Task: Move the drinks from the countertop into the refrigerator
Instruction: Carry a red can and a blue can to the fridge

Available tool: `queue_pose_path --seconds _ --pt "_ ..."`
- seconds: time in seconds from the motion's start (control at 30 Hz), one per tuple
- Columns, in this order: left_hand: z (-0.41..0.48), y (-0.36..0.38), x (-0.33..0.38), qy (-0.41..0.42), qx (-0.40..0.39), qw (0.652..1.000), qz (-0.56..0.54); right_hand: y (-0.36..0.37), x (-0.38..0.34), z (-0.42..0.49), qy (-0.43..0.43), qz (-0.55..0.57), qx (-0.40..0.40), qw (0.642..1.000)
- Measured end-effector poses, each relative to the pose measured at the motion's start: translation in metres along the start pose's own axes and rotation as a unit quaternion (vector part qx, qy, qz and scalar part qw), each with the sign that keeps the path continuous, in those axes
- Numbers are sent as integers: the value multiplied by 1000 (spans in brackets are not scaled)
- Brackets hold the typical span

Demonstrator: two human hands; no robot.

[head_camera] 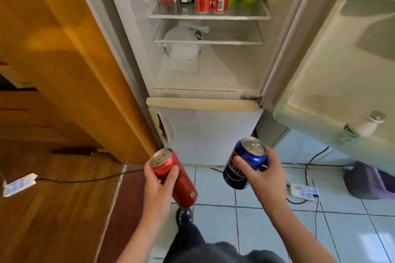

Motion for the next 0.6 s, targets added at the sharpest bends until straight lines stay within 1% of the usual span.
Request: queue_pose_path --seconds 0.1,0.2,0.37,0.47,0.6 --pt "43 -1 0 5 14 1000 -4 33 -3 39 -11 -13 -23 1000" --pt "94 9 11 10 0 1000 -7 60 -4 80 -9 -11 -28 1000" --pt "193 42 74 48 -63 996 -45 84 -37 165 -34 -27 -7 999" --pt "246 61 125 94 -100 989 -61 92 -75 217 -64 -24 2 998" --pt "302 83 210 206 -125 969 -60 94 -133 275 -138 -10 22 990"
Point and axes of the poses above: each hand's wrist, its own z-axis towards the middle knuckle, its own y-axis out of the palm, x = y × z, the point moved 10 cm from there along z, towards the middle knuckle, and after that the axes turned 3 degrees about -y, right-handed, at the moved point
